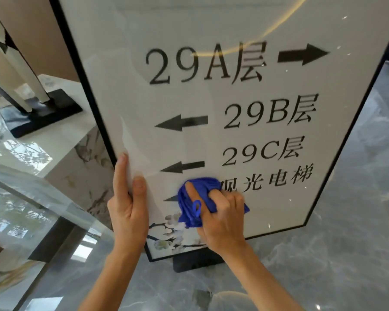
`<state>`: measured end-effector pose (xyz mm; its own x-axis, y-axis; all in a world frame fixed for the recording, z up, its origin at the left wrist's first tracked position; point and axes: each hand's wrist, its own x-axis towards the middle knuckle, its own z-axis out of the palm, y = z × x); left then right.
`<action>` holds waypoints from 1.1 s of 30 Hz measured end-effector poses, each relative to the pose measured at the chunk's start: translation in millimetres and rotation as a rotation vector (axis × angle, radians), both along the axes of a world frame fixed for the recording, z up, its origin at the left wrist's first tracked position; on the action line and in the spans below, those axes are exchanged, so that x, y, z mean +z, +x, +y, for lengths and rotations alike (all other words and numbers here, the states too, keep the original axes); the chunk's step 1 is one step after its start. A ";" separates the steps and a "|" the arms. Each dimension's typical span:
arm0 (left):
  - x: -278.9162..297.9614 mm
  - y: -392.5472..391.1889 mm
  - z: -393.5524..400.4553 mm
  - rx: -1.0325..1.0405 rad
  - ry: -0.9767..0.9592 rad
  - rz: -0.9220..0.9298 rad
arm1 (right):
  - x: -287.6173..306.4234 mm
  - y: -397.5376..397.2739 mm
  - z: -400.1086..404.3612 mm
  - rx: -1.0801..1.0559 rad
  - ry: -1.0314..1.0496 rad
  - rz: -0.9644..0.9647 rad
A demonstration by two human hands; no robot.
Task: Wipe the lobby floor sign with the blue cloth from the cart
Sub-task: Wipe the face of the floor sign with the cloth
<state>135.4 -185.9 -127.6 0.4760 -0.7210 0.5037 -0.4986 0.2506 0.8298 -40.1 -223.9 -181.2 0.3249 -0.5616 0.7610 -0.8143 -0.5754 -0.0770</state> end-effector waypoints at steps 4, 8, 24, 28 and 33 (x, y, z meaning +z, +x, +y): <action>1.0 4.9 3.9 -0.018 0.043 0.000 | 47.7 -22.6 -24.6 0.010 0.124 -0.152; 2.0 11.8 8.0 -0.025 0.077 -0.039 | 73.8 -67.2 -58.4 0.053 0.246 -0.662; 64.9 28.7 -30.4 -0.010 -0.008 -0.269 | 94.9 -105.5 -68.3 -0.040 0.102 -0.460; 82.0 28.6 -37.2 -0.001 -0.054 -0.266 | 114.7 -75.9 -64.8 0.037 0.213 -0.618; 82.1 26.5 -33.2 -0.015 -0.003 -0.246 | 137.1 -7.5 -48.6 0.054 0.041 -0.004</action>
